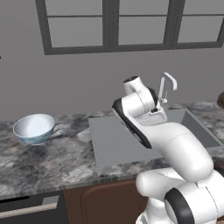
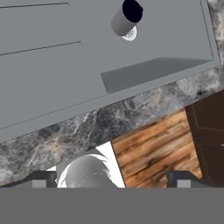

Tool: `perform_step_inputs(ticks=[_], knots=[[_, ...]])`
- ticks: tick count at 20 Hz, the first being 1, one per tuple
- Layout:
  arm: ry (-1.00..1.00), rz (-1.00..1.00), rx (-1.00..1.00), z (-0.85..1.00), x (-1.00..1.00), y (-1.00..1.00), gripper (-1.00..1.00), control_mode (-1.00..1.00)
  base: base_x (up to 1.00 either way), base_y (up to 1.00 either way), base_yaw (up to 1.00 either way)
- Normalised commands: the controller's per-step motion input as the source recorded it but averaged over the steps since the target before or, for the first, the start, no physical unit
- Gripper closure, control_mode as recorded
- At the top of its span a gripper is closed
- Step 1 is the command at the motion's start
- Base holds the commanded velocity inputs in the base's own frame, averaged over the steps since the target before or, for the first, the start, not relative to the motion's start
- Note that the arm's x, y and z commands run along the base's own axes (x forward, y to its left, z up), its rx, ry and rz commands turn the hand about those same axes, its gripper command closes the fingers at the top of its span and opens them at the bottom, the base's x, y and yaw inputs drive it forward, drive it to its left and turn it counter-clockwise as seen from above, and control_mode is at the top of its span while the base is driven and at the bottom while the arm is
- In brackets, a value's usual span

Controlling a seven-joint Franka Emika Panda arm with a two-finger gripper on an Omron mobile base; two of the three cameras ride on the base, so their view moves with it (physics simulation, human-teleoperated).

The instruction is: Pick the mug and place it in the sink. Pick the bowl and place it in the open cabinet and then close the cabinet.

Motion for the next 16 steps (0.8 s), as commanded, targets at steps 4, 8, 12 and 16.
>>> perform_step_inputs(ticks=[4,8,12,16], knots=[[-0.07,0.00,0.09,0.00,0.00,0.55,-1.00,-1.00,0.00,0.00,0.00],[-0.04,0.01,0.18,0.00,0.00,0.39,-1.00,-1.00,0.00,0.00,0.00],[-0.05,0.01,0.09,0.00,0.03,0.22,-1.00,-1.00,0.00,0.00,0.00],[-0.21,0.00,0.00,0.00,0.08,0.31,-1.00,-1.00,0.00,0.00,0.00]])
